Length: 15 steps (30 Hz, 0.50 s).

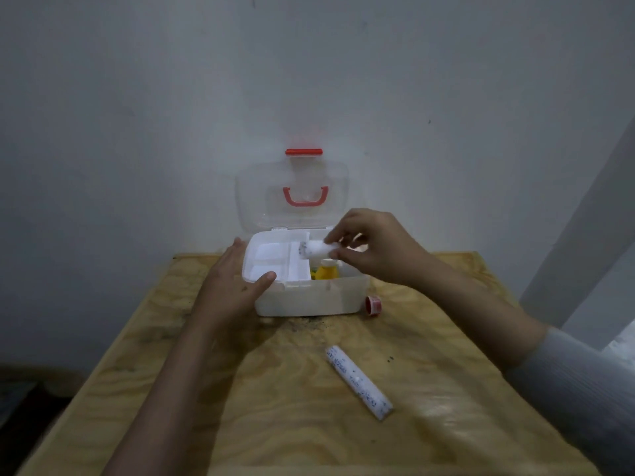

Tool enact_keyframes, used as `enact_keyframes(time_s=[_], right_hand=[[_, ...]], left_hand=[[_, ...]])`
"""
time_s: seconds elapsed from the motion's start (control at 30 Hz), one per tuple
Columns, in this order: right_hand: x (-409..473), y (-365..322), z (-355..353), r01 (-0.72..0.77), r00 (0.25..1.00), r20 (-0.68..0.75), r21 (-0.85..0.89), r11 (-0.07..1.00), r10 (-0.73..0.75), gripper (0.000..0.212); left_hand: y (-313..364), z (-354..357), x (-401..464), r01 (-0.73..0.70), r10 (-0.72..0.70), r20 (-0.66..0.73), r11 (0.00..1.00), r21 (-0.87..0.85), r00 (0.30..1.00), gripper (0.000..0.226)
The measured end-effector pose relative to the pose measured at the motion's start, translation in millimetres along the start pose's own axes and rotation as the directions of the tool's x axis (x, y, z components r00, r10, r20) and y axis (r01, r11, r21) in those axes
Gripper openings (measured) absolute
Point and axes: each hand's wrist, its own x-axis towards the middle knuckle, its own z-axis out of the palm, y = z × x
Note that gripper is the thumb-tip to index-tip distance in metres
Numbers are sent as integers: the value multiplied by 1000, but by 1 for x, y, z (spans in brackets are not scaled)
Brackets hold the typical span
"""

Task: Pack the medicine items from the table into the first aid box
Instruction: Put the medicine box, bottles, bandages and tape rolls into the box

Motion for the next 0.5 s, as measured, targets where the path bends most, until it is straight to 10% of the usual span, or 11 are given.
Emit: enact_keyframes(time_s=[0.33,0.5], right_hand=[[73,-10,83,105,946,325,-261,960,-15,23],[56,-7,64,79,973,231,-226,971,-25,21]], left_hand=[[-12,-10,-11,-18,22,20,983,-183,1000,71],[-16,-2,-14,10,-16,-22,968,-252,1000,67]])
